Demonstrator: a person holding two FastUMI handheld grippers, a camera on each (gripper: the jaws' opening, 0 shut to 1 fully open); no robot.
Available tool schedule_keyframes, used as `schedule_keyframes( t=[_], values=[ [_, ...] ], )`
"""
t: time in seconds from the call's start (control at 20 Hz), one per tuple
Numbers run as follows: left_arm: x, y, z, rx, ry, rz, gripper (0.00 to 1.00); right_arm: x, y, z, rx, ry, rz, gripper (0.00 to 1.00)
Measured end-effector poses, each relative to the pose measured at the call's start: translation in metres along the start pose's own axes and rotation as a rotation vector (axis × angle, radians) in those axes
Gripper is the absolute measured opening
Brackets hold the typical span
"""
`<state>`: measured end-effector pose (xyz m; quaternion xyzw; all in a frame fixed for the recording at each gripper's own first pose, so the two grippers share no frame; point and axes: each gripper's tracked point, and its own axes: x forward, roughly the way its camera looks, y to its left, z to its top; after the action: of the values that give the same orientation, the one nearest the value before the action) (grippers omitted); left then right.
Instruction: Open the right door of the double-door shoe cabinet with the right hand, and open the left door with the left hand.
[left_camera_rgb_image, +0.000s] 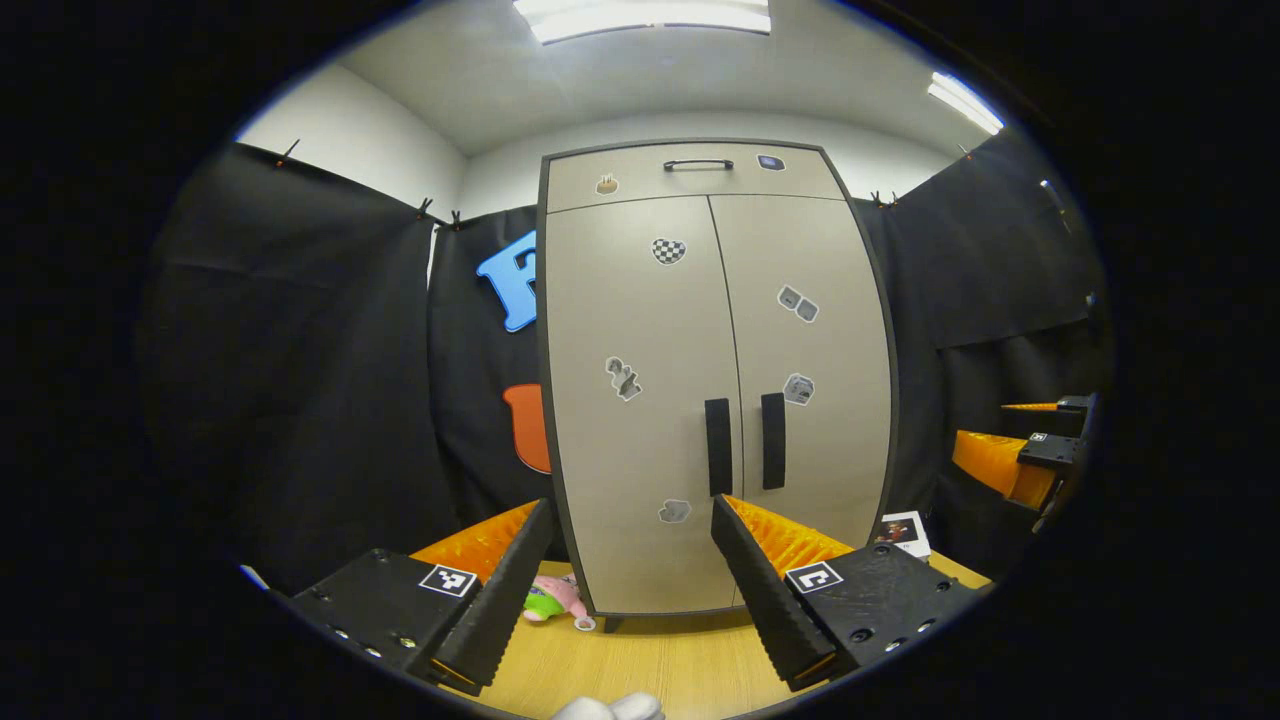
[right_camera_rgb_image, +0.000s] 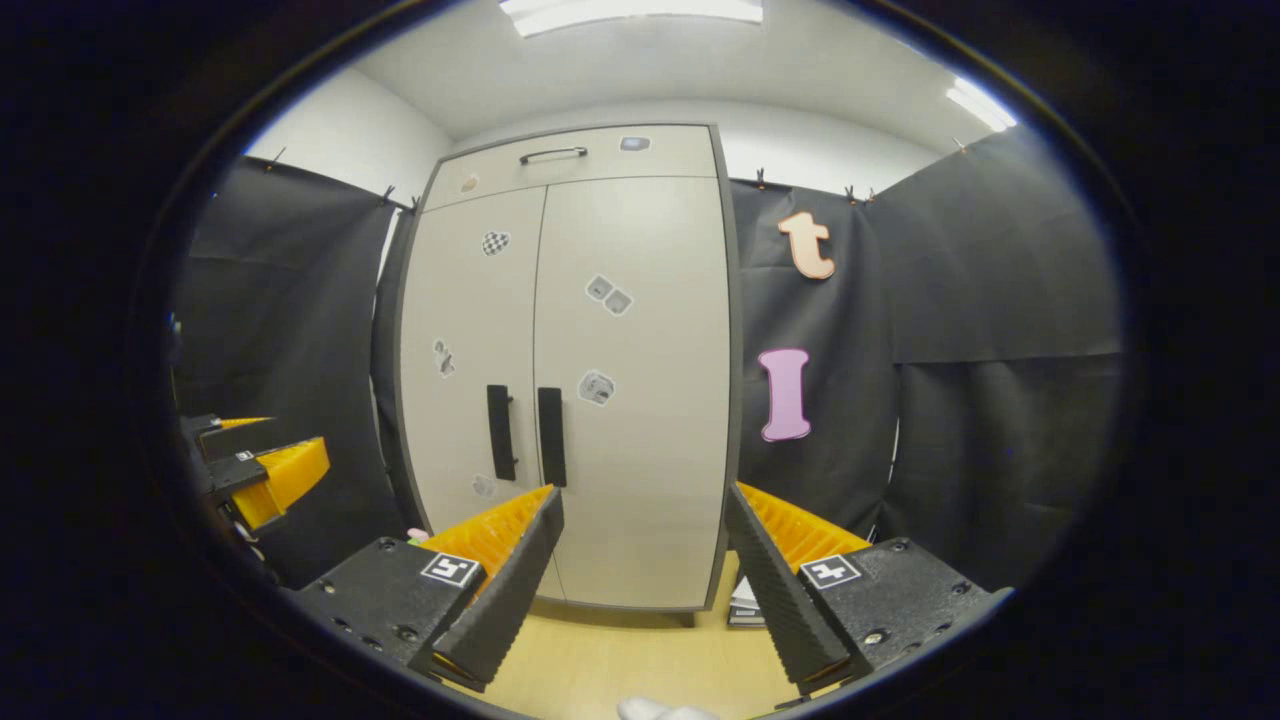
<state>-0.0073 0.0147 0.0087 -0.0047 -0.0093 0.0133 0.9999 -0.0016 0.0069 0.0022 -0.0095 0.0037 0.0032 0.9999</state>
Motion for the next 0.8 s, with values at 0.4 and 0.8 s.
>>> schedule_keyframes(
  t=[0.4, 0.8],
  values=[
    [-0.009, 0.010, -0.001, 0.009, 0.010, 0.021, 0.96, 0.020, 0.012, -0.010, -0.002, 0.023, 0.012, 1.00],
    [-0.038, 0.038, -0.020, 0.036, 0.052, 0.091, 0.96, 0.092, 0.056, -0.028, -0.045, 0.058, 0.051, 1.00]
  ],
)
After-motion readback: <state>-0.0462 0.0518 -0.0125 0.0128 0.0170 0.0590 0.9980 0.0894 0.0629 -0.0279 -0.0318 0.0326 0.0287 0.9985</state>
